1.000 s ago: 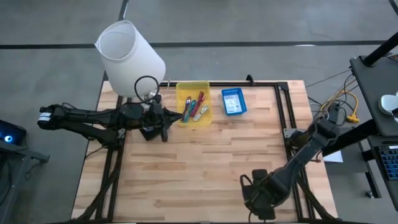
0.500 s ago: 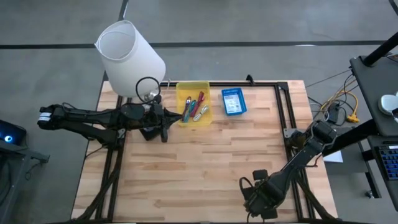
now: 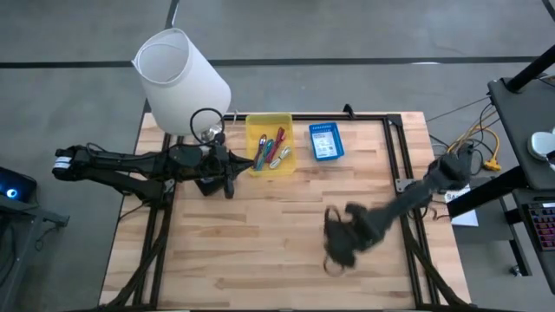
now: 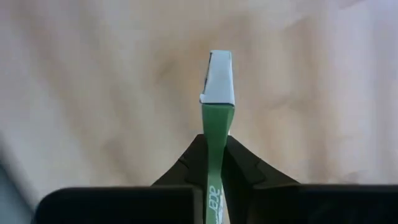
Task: Pick and place items into bin
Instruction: Stack the white box on top of the other white box in the blue bin
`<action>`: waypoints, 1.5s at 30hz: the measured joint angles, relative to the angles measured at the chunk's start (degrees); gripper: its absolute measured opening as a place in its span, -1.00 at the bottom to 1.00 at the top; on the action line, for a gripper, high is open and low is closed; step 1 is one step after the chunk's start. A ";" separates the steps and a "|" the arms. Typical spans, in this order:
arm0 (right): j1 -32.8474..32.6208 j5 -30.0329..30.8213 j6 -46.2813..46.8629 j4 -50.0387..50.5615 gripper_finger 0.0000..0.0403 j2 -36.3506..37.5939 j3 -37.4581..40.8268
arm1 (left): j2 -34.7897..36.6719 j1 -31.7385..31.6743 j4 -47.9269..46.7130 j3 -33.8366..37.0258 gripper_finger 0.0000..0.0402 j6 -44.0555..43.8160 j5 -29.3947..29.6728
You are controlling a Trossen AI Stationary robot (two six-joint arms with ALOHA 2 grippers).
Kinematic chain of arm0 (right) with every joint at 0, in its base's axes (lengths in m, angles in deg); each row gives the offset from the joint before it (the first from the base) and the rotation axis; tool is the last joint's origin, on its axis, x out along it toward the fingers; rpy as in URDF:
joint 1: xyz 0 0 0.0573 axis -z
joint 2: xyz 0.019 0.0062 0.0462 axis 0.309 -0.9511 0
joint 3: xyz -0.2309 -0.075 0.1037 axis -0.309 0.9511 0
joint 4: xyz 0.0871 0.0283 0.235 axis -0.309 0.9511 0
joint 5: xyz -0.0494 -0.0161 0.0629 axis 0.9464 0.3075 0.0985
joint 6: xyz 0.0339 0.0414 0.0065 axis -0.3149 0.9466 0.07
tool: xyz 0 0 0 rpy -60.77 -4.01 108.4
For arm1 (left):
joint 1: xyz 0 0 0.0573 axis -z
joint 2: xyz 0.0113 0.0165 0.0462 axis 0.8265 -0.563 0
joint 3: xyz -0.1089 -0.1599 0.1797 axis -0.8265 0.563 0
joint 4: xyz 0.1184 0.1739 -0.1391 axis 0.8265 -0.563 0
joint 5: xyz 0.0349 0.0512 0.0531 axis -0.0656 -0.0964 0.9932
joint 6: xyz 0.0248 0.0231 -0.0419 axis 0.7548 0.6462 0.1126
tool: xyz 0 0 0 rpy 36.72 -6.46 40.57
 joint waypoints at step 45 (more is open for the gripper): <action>81.24 -26.10 -22.57 -28.81 -0.83 4.73 7.75 | 0.02 -0.02 0.18 0.00 -1.00 -0.33 0.02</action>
